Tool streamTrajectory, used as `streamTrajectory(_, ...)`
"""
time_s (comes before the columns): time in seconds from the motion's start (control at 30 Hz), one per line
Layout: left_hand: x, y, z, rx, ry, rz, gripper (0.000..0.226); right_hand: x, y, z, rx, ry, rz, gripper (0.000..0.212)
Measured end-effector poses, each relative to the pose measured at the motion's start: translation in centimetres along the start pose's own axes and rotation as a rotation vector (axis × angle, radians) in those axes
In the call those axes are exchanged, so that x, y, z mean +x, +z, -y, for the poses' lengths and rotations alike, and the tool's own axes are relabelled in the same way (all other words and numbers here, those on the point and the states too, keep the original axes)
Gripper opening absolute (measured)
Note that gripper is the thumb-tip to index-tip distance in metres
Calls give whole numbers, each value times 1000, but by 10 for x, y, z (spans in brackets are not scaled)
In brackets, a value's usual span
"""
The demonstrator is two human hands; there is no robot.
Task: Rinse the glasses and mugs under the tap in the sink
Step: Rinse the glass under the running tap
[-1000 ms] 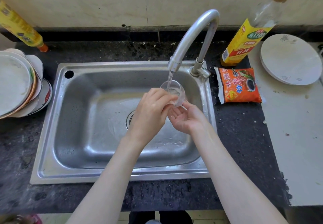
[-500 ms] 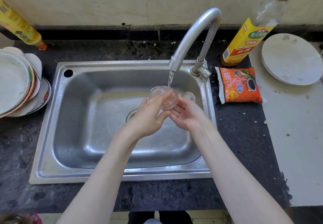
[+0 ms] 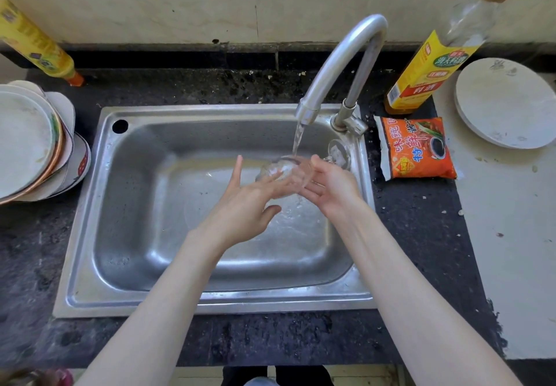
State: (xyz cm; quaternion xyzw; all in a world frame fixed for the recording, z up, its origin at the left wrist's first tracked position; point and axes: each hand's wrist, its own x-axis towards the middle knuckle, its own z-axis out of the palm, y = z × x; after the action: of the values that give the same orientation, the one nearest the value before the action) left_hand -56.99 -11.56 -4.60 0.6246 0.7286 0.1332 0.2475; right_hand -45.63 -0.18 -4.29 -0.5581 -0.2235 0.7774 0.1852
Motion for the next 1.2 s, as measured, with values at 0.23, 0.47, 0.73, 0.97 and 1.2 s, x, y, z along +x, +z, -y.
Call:
streamTrajectory(0.23,-3,4,-9,-1455,-572,-131,14,-4,0,-12,-194,-237,-18,13)
streamTrajectory(0.47,-6,29,-2,-1393,-761,-166,42,-8,0,-29,-642,-577,0,10)
streamTrajectory(0.73,-6,29,-7,-651,-332,-195,69,-11,5,-30,-687,-558,36,10)
streamTrajectory(0.97,-13,28,-7,-699,-345,-251,57,-21,15,-15,-424,-474,120,7)
streamTrajectory(1.2,-17,33,-3,-775,-371,-208,46,-18,2,-17,-297,-457,104,58)
